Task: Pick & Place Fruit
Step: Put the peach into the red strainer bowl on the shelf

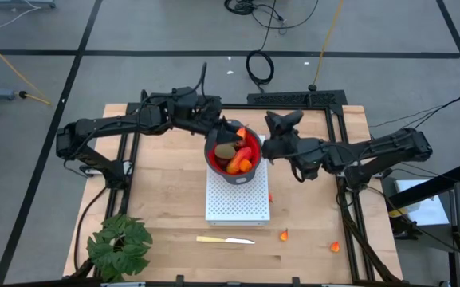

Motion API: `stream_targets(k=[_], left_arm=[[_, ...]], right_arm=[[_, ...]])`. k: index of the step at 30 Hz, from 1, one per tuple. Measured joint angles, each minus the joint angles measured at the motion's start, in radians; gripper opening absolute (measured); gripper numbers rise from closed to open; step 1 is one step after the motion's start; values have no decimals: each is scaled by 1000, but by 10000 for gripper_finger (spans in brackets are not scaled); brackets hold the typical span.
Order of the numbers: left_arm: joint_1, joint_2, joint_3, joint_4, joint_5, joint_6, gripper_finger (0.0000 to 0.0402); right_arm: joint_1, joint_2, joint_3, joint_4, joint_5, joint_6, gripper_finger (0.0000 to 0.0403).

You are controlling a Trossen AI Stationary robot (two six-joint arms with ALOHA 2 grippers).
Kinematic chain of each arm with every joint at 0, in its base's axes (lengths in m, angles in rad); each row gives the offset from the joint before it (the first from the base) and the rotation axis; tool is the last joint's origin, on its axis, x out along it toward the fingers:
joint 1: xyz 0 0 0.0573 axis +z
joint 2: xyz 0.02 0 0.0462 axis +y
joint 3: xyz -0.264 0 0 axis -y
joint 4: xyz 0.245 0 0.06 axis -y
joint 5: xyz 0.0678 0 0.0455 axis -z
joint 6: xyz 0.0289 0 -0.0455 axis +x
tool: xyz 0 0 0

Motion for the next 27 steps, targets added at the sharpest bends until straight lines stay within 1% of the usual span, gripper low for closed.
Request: stream_targets(k=[7, 9, 11, 14, 18, 23, 27], left_arm=[[-41, 0, 0, -102, -9, 141, 122], [-58, 0, 0, -128, -13, 195, 122], [-77, 0, 0, -157, -42, 252, 122], [-106, 0, 0, -184, -89, 349, 122], [-142, 0, 0, -229, -119, 480, 122], [-191, 0, 0, -330, -244, 674, 122], [-230, 0, 0, -413, -389, 797, 122]], right_arm=[[-5, -91, 0, -162, -12, 301, 9], [-6, -115, 0, -214, -23, 380, 5], [-6, -137, 0, -256, -54, 470, 7], [-6, -165, 0, -314, -119, 587, 2], [-7, -198, 0, -358, -204, 715, 1], [-16, -238, 0, -405, -311, 851, 1], [-27, -271, 0, -424, -411, 944, 0]])
